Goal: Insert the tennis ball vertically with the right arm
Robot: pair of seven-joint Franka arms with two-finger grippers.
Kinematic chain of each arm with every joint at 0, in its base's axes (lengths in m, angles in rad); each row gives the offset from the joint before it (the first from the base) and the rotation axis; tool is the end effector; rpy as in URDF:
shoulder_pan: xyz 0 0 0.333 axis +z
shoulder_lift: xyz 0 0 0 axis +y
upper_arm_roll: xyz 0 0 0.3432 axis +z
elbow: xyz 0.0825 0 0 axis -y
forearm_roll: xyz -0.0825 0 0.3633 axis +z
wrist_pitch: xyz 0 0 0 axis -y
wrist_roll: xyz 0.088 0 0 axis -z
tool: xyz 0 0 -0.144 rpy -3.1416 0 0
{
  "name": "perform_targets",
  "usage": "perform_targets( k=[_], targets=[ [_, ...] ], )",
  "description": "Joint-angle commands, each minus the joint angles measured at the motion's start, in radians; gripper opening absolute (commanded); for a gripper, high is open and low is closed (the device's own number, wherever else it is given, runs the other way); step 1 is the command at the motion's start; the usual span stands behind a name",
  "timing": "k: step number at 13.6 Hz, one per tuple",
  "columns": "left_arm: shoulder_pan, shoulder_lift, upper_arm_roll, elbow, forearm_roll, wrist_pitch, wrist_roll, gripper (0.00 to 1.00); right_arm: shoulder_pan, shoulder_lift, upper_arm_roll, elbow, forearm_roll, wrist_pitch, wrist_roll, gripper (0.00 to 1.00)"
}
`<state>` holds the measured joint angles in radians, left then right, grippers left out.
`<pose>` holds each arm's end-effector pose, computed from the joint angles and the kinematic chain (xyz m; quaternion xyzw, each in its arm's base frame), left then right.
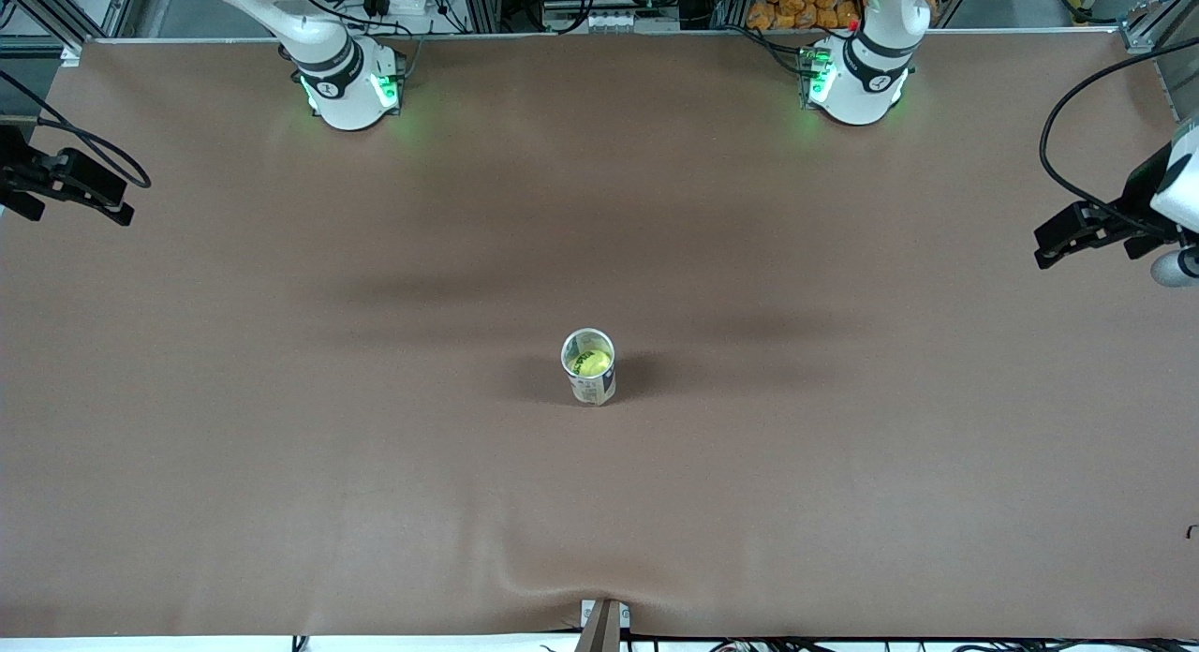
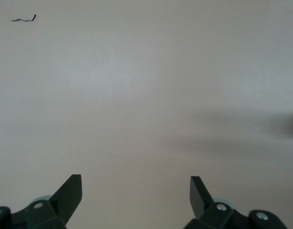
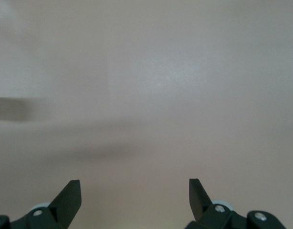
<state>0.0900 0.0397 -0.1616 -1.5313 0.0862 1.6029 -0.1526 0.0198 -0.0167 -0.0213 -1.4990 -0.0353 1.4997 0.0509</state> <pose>0.5514 -0.0255 0.6147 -0.9983 -0.0399 -0.0206 0.0378 0.5218 -0.0062 0.6495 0.9994 -0.0276 0.0091 0.0172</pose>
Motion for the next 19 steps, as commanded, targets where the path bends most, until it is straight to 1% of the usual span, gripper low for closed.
perform_targets(
  k=[1, 4, 7, 10, 13, 15, 16, 19],
  targets=[
    [-0.021, -0.086, 0.042, -0.099, -0.043, 0.017, 0.014, 1.0, -0.011, -0.006, 0.008, 0.003, 0.014, -0.009, -0.008, 1.0],
    [-0.018, -0.109, 0.043, -0.119, -0.06, 0.02, 0.025, 1.0, -0.012, -0.006, 0.008, 0.003, 0.014, -0.009, -0.006, 1.0],
    [-0.021, -0.118, 0.04, -0.106, -0.068, -0.018, 0.028, 1.0, -0.012, -0.006, 0.008, 0.003, 0.014, -0.01, -0.006, 1.0],
    [-0.013, -0.133, 0.068, -0.108, -0.111, -0.044, 0.036, 1.0, -0.012, -0.006, 0.008, 0.002, 0.014, -0.012, -0.005, 1.0],
    [0.011, -0.135, 0.056, -0.099, -0.121, -0.086, 0.044, 1.0, -0.012, -0.006, 0.008, 0.002, 0.015, -0.013, -0.003, 1.0],
    [0.004, -0.145, 0.059, -0.092, -0.119, -0.089, 0.042, 1.0, -0.014, -0.006, 0.008, 0.002, 0.014, -0.013, -0.003, 1.0],
    [0.005, -0.13, 0.059, -0.067, -0.115, -0.089, 0.044, 1.0, -0.012, -0.006, 0.008, 0.002, 0.015, -0.013, -0.003, 1.0],
    [0.004, -0.119, 0.056, -0.067, -0.108, -0.119, 0.065, 1.0, -0.012, -0.006, 0.008, 0.002, 0.015, -0.013, -0.003, 1.0]
  ],
)
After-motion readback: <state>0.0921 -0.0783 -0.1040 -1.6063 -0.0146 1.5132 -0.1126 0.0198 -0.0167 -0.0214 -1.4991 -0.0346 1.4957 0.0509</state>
